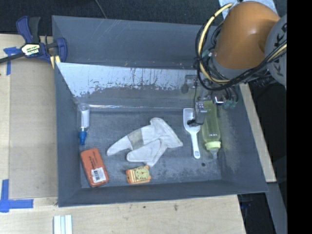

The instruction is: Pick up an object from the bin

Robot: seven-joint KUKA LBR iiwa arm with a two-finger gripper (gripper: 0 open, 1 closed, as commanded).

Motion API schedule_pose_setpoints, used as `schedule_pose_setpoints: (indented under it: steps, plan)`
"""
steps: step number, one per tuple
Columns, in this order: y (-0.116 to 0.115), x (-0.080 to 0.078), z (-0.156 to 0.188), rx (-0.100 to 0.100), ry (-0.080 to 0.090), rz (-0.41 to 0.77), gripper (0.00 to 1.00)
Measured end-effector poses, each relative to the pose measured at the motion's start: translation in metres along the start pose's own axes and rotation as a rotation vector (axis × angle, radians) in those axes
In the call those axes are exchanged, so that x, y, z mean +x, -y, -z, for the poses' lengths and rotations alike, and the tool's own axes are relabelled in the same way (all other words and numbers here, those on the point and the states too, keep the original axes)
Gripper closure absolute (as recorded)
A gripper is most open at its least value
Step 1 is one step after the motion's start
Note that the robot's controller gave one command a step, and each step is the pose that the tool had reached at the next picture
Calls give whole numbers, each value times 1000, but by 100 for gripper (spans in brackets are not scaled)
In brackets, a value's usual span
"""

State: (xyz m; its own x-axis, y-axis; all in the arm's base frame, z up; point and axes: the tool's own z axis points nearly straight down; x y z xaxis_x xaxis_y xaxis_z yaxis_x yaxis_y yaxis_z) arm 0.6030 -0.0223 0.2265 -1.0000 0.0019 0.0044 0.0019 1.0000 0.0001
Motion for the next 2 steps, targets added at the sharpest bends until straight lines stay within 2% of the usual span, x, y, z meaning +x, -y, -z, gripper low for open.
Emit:
schedule_pose_setpoints:
  steps: [1,2]
  plan:
    - [0,-1,5,0,9,0,0]
    - [-16,-4,-42,1,12,84,0]
